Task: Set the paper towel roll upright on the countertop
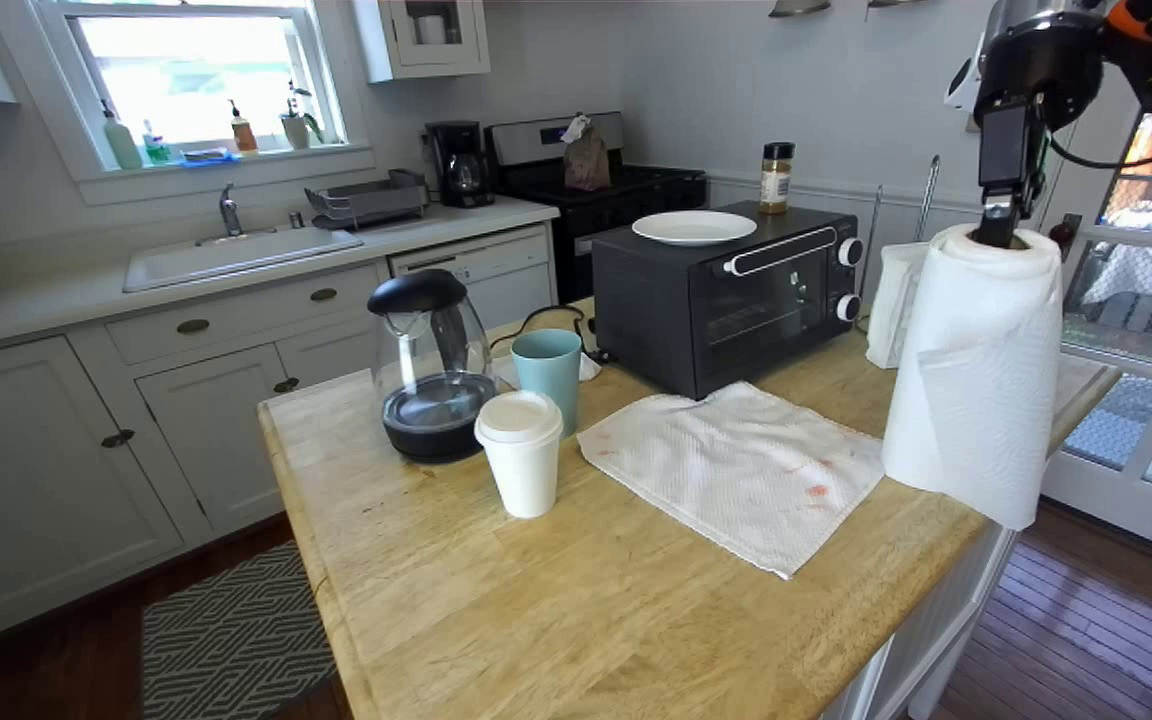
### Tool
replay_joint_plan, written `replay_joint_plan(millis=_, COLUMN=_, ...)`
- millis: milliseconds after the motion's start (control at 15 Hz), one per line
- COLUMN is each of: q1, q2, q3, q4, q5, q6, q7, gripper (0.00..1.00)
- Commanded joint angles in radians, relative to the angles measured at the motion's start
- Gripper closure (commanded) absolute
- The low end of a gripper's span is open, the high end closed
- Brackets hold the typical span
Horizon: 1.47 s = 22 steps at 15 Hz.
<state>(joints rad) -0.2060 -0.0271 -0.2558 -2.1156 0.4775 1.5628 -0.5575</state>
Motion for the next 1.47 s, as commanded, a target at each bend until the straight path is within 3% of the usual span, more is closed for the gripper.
replay_joint_plan(millis=0, q1=-0.027, q2=0.017, q3=-0.015, q4=0.03, q5=0.066, q6=-0.035, q7=-0.044, gripper=0.99)
replay_joint_plan(millis=467, q1=-0.042, q2=0.031, q3=-0.023, q4=0.033, q5=0.064, q6=-0.025, q7=-0.046, gripper=0.99)
replay_joint_plan(millis=600, q1=-0.041, q2=0.031, q3=-0.02, q4=0.032, q5=0.058, q6=-0.015, q7=-0.044, gripper=0.7)
replay_joint_plan(millis=1267, q1=-0.03, q2=-0.029, q3=-0.006, q4=0.05, q5=0.026, q6=0.041, q7=-0.015, gripper=0.02)
replay_joint_plan(millis=1400, q1=-0.029, q2=-0.053, q3=-0.006, q4=0.052, q5=0.021, q6=0.055, q7=-0.008, gripper=0.0)
